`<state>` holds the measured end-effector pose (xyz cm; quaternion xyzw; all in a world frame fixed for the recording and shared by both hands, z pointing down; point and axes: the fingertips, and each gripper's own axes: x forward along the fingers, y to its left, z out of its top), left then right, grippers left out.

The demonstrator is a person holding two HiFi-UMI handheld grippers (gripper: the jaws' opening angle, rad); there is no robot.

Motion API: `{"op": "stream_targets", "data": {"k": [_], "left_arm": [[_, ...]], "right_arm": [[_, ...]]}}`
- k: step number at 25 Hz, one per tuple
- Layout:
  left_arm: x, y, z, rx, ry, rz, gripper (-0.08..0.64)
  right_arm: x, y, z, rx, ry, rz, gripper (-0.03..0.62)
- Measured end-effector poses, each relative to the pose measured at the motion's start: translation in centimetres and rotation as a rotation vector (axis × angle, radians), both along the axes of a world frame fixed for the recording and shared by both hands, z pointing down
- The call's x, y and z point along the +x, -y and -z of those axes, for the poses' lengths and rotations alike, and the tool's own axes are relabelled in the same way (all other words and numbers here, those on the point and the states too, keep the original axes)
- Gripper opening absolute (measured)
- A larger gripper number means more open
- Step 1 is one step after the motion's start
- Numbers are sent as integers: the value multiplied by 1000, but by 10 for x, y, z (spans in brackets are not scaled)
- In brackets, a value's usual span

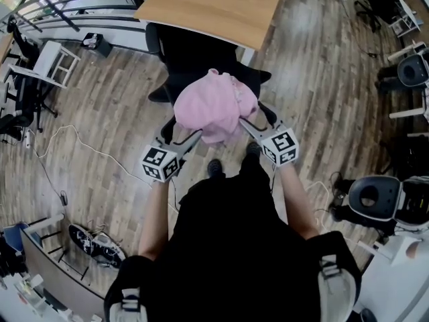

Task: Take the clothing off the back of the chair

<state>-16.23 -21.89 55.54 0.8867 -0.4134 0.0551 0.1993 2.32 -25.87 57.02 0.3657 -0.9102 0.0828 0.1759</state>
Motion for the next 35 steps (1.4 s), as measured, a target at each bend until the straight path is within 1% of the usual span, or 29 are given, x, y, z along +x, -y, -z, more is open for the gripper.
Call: {"op": "stream_targets", "data": {"k": [3, 9, 14, 18, 27, 31, 35], "left_arm": [[1, -1, 1, -3, -22, -1, 391], [3, -5, 3, -2, -29, -17, 391], [8, -8, 1, -6, -48, -18, 391], [9, -11, 0, -9, -45, -22, 391], [17, -11, 0, -15, -83, -47, 390], [24, -16, 0, -18, -92, -66, 388], [32, -16, 1, -25, -93, -84, 383]], "right_arm": [[-2, -8, 2, -30, 6, -5, 311], [-10, -15, 3, -31, 28, 0, 304], [-13, -17, -2, 21, 48, 38, 285], [-16, -20, 2, 6, 54, 35, 263], [-21, -16, 1, -33, 74, 31, 218], [-25, -18, 2, -29, 120, 44, 208], [-30, -19, 2, -37, 130, 53, 187]]}}
